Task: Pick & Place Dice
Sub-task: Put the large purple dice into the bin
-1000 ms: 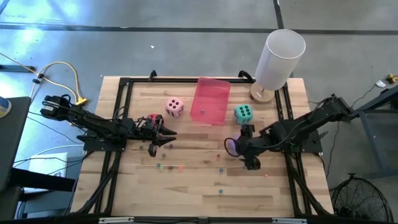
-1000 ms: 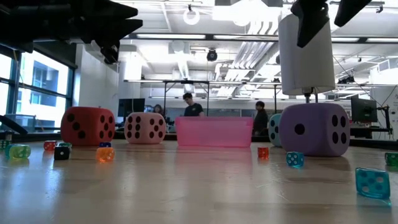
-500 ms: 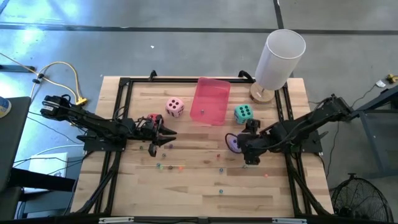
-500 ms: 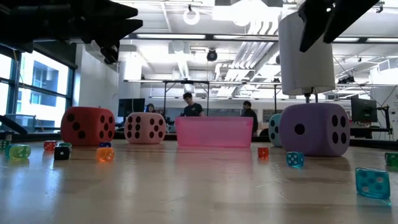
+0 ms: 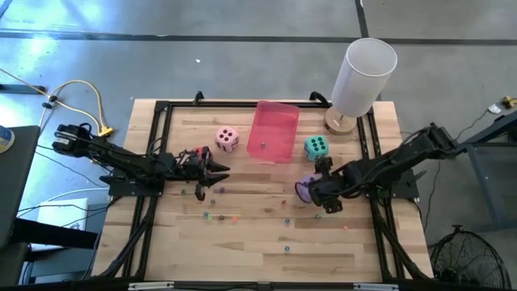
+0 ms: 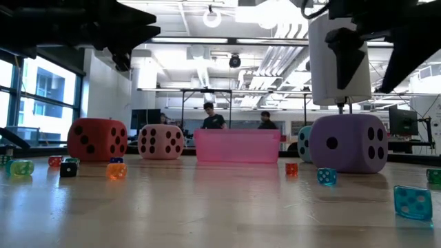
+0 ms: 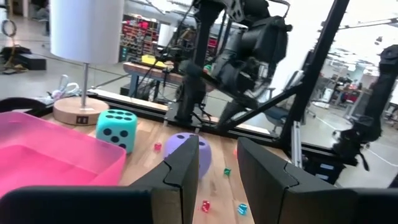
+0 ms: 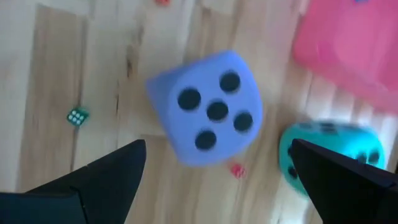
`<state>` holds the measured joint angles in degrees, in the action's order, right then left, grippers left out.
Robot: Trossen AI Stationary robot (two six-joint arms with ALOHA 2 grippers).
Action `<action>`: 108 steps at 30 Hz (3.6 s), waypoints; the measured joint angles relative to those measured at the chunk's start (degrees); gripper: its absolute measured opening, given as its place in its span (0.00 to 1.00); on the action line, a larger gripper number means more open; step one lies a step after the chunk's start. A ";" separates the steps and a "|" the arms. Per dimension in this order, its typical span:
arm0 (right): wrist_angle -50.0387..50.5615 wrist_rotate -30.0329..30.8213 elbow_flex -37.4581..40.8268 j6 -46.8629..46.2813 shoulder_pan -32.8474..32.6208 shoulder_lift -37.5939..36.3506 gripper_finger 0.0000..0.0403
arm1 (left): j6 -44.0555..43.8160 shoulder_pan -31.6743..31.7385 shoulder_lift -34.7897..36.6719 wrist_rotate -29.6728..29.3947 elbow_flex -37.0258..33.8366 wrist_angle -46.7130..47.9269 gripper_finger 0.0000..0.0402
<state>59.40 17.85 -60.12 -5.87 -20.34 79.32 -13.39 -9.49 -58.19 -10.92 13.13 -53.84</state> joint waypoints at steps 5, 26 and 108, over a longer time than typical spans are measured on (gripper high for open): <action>-4.05 -0.25 0.18 10.10 3.66 -0.02 0.98 | -0.02 1.39 0.00 -0.04 0.00 0.00 0.27; -8.94 -9.13 -0.30 23.89 10.49 7.13 0.98 | -0.11 7.57 0.00 0.08 0.00 -0.23 0.27; -10.92 -13.74 -0.80 24.15 12.99 11.91 0.98 | -0.11 7.47 -0.20 0.63 0.00 -0.17 0.27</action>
<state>48.48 4.11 -60.93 18.27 -7.34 91.24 -13.50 -2.02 -58.39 -10.28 13.13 -54.02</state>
